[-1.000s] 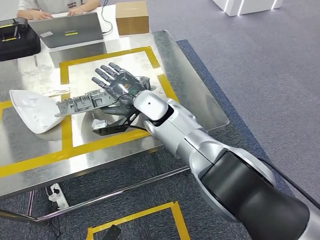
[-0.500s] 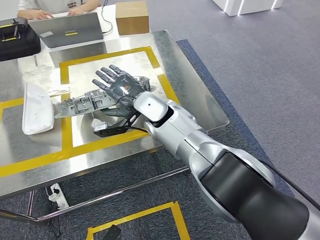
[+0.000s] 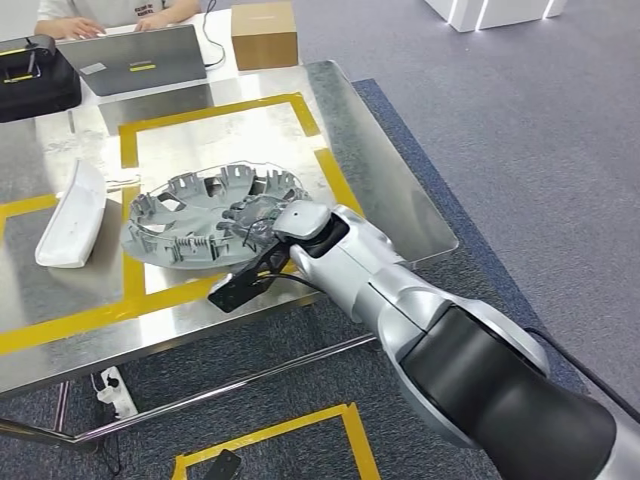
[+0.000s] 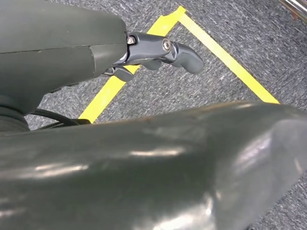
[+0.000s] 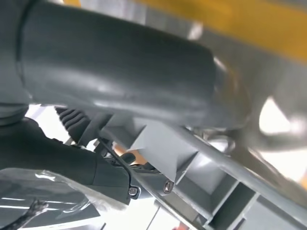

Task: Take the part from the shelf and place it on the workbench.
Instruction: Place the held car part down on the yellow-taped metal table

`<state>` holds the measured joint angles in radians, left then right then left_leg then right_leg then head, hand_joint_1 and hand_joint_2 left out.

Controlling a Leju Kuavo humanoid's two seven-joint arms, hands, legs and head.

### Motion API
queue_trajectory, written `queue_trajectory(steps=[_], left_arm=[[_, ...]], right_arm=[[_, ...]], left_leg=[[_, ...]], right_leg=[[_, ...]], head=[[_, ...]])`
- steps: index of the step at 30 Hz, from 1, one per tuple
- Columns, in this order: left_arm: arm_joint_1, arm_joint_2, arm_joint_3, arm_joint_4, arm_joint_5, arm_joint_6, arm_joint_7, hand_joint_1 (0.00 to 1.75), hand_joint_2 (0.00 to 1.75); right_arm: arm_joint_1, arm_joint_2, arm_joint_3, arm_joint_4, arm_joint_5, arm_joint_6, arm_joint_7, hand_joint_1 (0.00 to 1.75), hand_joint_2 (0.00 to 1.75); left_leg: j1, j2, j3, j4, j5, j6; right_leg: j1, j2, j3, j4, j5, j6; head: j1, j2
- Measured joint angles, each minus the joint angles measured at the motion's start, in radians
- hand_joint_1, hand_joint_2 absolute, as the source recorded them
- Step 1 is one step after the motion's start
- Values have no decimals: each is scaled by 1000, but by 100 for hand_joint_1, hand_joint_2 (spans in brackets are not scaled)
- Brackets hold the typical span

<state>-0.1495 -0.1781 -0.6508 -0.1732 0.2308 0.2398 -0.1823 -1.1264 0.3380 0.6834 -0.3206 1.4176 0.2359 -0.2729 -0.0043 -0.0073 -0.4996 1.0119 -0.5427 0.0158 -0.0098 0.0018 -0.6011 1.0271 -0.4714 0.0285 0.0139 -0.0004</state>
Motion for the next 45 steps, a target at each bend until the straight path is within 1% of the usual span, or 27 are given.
queue_trajectory(steps=[3,6,8,11,16,21,31,33,35,39,41,43,45], left_arm=[[-1,1,0,0,0,0,0,0,0],[-5,1,0,0,0,0,2,0,0],[-8,1,0,0,0,0,5,0,0],[-9,1,0,0,0,0,5,0,0],[-10,1,0,0,0,1,4,0,0],[-9,2,0,0,0,2,3,0,0],[-9,2,0,0,5,3,0,0,0],[-9,3,0,0,8,4,0,0,0],[-9,3,0,0,11,6,0,0,0],[-7,4,0,0,11,7,-2,0,0],[-7,4,0,0,11,7,-2,0,0],[-7,5,0,0,11,7,-2,0,0],[-7,6,0,0,11,7,-2,0,0]], right_arm=[[6,0,26,9,18,69,6,0,0],[37,0,73,19,61,159,37,0,0],[74,-1,100,27,69,176,59,0,0],[108,-4,124,36,68,183,70,0,0],[115,-8,146,41,57,179,69,0,0],[115,-9,148,43,27,169,81,0,0],[115,-8,145,43,-15,115,96,0,0],[115,-7,142,43,-28,63,106,0,0],[114,-5,133,39,-53,-36,124,0,0],[101,-2,80,16,-128,-336,161,0,0],[90,-2,46,3,-160,-451,165,0,0],[80,-2,17,-6,-178,-505,163,0,0],[76,-2,-3,-12,-185,-522,160,0,0]], left_leg=[[0,0,0,0,0,0],[0,0,0,0,0,0],[0,0,0,0,0,0],[0,1,0,0,0,0],[0,2,1,0,0,0],[0,2,1,0,0,0],[0,2,1,0,0,0],[0,2,0,0,0,0],[0,2,0,0,-1,0],[0,1,0,0,-1,0],[0,1,0,0,-1,0],[0,1,0,0,0,0],[0,1,0,0,0,0]], right_leg=[[0,0,0,0,0,0],[0,0,0,0,0,0],[0,0,0,0,0,0],[0,2,0,0,0,0],[0,2,0,0,0,0],[0,2,0,0,0,0],[0,2,0,0,0,0],[0,2,0,0,0,0],[0,2,0,0,0,0],[0,1,0,0,0,0],[0,1,0,0,0,0],[0,1,0,0,0,0],[0,1,0,0,0,0]], head=[[0,0],[0,0],[0,0],[0,0],[0,0],[0,0],[0,0],[0,0],[0,0],[0,0],[0,0],[0,0],[0,0]])
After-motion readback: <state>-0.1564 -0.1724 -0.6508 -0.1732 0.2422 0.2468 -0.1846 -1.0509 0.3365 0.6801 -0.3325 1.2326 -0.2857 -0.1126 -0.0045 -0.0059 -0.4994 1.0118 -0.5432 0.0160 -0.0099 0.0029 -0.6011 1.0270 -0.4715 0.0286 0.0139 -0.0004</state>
